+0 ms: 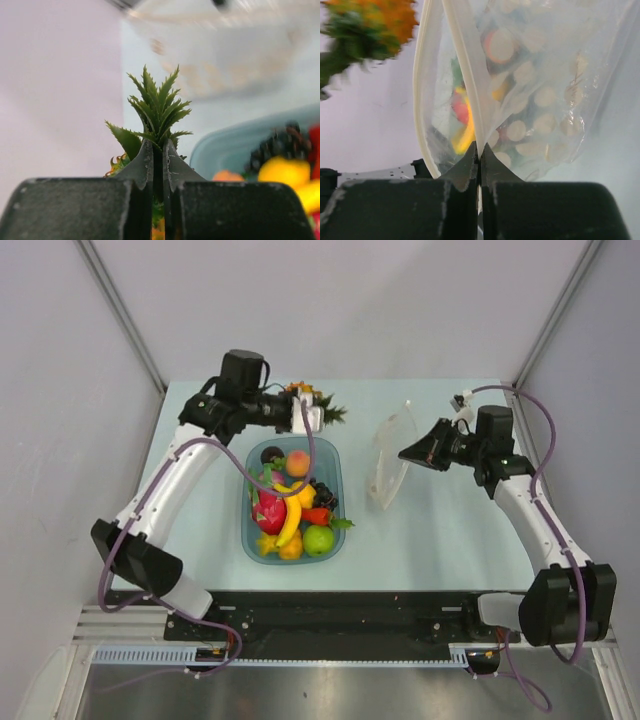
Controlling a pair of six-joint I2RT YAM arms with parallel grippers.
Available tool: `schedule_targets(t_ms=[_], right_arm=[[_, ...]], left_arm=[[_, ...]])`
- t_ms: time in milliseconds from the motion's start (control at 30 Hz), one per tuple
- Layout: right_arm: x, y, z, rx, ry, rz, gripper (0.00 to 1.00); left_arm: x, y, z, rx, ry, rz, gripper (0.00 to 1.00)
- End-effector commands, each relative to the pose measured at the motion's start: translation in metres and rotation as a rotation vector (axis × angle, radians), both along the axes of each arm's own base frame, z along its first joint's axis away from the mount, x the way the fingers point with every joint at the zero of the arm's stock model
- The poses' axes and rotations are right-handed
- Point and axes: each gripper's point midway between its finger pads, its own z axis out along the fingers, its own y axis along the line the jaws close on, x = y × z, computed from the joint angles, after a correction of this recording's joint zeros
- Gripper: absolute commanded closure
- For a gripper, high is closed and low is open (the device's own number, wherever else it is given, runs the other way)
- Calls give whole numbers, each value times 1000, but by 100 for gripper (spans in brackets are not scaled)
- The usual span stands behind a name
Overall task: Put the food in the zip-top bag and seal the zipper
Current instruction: Pick up the fake fruit from the bin, then place the fake fruit in the zipper food storage bag.
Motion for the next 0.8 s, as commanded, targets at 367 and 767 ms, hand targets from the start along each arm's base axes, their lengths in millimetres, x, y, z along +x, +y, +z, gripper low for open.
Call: schedule_targets(t_ms=[367,767], right_arm=[[28,23,-32,121,113,-70,100],[25,17,-39,94,132,-79,100]], left_arm=[[-63,-64,173,-869,944,133,100],[-33,-124,89,-929,1208,244,100]])
